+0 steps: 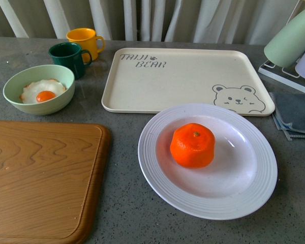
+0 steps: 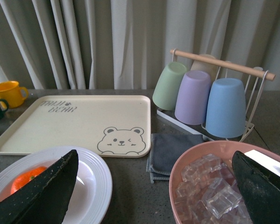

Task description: Place orange and plate with both arms

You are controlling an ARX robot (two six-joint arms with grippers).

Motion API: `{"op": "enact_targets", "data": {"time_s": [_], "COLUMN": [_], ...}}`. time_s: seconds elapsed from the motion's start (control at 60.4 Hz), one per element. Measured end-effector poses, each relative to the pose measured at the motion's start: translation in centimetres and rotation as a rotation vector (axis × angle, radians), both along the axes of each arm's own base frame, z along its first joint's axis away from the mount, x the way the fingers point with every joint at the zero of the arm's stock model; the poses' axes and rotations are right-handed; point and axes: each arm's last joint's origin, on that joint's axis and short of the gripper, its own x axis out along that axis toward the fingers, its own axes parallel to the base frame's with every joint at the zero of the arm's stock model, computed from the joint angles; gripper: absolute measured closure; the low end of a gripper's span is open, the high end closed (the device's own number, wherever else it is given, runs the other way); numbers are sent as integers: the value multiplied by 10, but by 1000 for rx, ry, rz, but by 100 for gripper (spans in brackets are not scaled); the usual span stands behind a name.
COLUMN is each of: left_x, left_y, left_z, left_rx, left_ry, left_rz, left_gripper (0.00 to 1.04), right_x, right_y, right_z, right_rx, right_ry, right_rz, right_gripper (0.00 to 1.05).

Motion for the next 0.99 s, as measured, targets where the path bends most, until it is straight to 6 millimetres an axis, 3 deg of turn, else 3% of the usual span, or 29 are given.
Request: {"op": "enact_targets", "data": {"time_s": [0.994], "left_x": [-26], "left_y": [0], "left_z": [3], "left_rx": [0], "left_ry": [-14], "left_rz": [0], "left_gripper": [103], "right_x": [0], "right_y": [0], "right_z": [0], "right_rx": [0], "right_ry": [0], "right_rz": [0], "right_gripper": [9]}}
